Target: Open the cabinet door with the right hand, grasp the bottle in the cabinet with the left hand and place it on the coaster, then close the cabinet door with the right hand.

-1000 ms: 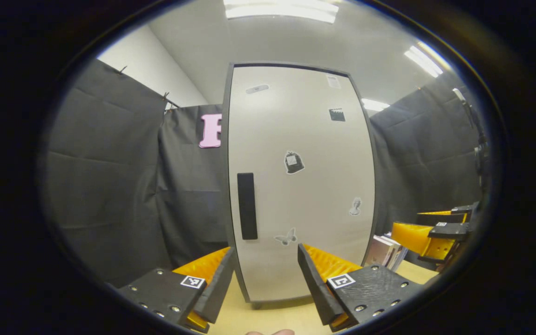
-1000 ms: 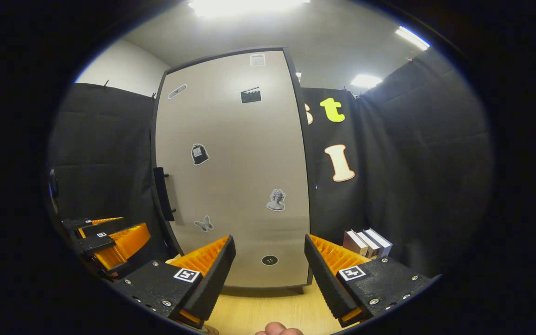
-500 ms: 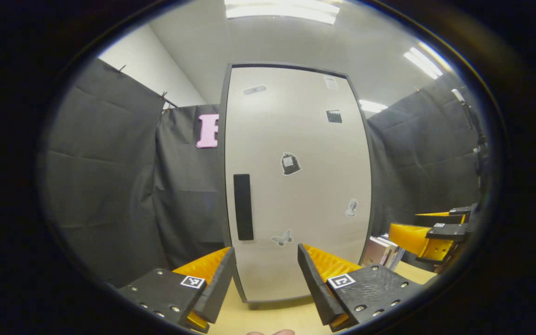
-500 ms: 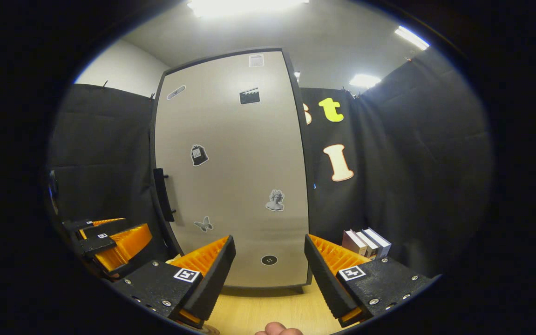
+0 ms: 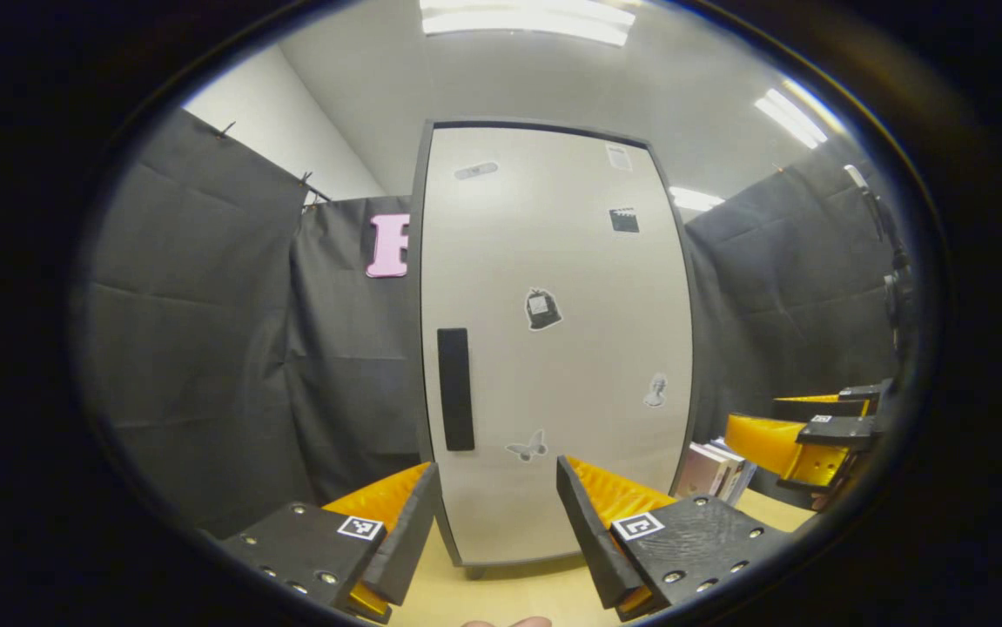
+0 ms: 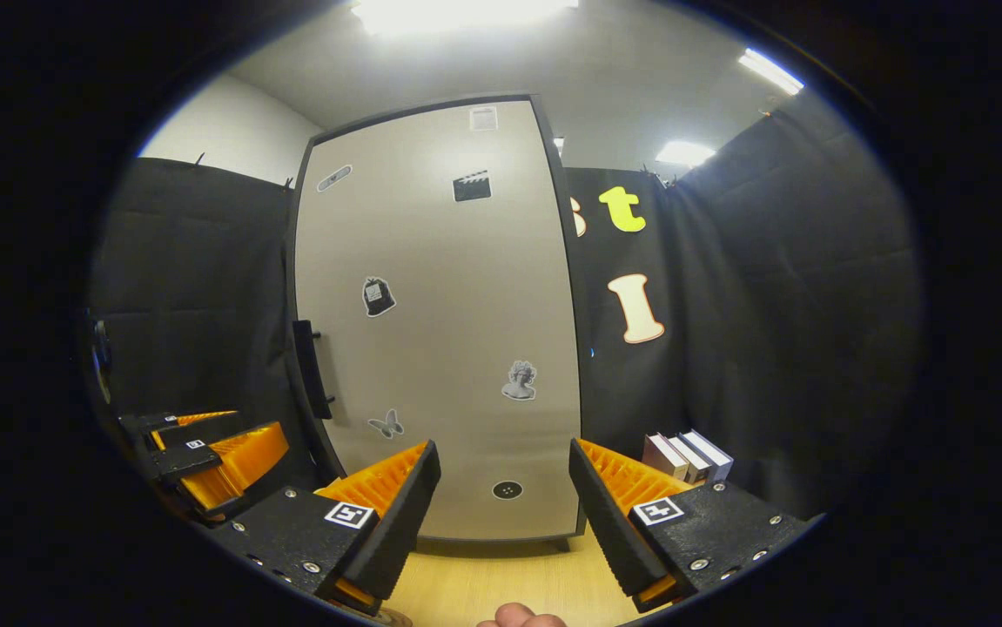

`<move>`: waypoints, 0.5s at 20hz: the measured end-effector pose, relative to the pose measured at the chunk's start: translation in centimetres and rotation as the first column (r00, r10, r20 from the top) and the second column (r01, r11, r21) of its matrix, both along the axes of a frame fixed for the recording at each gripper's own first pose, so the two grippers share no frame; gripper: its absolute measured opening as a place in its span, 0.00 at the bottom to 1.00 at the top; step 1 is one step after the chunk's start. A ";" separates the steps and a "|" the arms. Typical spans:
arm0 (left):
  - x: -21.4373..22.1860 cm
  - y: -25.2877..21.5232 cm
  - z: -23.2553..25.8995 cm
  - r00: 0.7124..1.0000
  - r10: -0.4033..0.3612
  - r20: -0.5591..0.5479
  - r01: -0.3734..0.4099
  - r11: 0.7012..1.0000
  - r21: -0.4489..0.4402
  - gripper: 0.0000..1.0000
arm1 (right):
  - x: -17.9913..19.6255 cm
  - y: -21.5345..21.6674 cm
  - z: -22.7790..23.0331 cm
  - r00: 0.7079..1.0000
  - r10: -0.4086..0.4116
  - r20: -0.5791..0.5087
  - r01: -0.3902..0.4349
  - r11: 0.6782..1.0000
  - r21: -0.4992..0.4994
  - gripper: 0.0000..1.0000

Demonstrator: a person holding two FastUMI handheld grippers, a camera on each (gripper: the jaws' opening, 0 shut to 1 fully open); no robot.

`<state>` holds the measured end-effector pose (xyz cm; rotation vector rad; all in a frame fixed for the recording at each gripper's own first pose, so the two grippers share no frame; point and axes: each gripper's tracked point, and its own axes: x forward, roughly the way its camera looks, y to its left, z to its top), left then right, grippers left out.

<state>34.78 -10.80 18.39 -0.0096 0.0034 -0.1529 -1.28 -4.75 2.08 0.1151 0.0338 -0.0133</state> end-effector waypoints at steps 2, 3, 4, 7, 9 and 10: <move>0.0 -0.1 0.1 1.000 -0.003 0.001 0.003 1.000 -0.003 0.80 | 0.0 0.1 0.0 1.000 0.003 0.000 -0.003 1.000 0.001 0.92; 0.0 -0.1 -0.1 1.000 -0.003 -0.001 0.003 1.000 -0.002 0.80 | 0.0 0.1 -0.1 1.000 0.002 -0.004 -0.002 1.000 0.000 0.93; 0.0 -0.1 -0.1 1.000 -0.004 -0.003 0.004 1.000 -0.001 0.80 | -0.1 0.2 -0.1 1.000 0.005 -0.005 -0.005 1.000 0.000 0.92; -0.1 0.0 -0.1 1.000 0.000 -0.006 0.000 1.000 0.000 0.80 | -0.3 1.2 0.2 1.000 0.003 -0.009 -0.003 1.000 0.000 0.90; -0.1 0.1 -0.2 1.000 0.007 -0.012 -0.007 1.000 0.000 0.78 | -0.3 1.3 0.0 1.000 0.006 -0.016 -0.005 1.000 0.005 0.90; -0.2 0.2 -0.3 1.000 0.008 -0.016 -0.008 1.000 -0.004 0.78 | -0.3 1.4 -0.1 1.000 0.005 -0.019 -0.005 1.000 0.007 0.92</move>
